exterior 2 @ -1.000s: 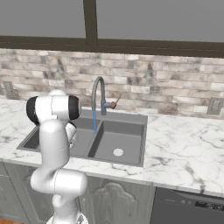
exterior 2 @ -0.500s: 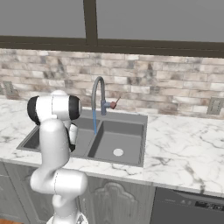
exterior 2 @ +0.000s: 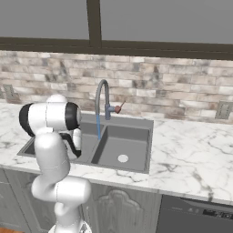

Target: Soak the sponge with water for a few seconds and then drop it inside the sink.

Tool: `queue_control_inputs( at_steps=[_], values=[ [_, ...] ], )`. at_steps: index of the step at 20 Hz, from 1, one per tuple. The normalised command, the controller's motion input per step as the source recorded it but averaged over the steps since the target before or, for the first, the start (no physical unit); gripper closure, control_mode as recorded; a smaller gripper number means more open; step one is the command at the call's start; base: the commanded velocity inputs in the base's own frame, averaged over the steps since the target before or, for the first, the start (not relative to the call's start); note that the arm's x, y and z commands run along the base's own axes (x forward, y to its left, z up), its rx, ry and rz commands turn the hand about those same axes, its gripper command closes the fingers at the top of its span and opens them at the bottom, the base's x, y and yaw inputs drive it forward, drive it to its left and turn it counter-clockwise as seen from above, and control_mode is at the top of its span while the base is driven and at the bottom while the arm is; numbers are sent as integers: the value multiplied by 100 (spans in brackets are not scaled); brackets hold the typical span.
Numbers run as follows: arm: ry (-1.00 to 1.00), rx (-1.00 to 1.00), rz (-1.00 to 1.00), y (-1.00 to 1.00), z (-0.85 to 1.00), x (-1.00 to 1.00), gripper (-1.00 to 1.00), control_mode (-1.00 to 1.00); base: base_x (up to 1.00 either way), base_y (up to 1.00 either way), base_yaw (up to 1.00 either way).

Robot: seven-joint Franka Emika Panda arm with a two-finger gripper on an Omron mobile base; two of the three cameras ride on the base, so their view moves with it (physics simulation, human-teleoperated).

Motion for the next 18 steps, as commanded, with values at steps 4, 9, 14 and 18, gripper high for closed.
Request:
queue_control_inputs(
  at_steps=[4,9,14,18],
  values=[
    [0,0,0,0,99,3,-100,-100,0,0,0],
    [7,-2,0,13,100,4,-100,-100,0,0,0],
    [15,-6,0,27,100,31,-100,-100,0,0,0],
    [7,-6,0,30,94,67,-100,-100,0,0,0]
  ],
)
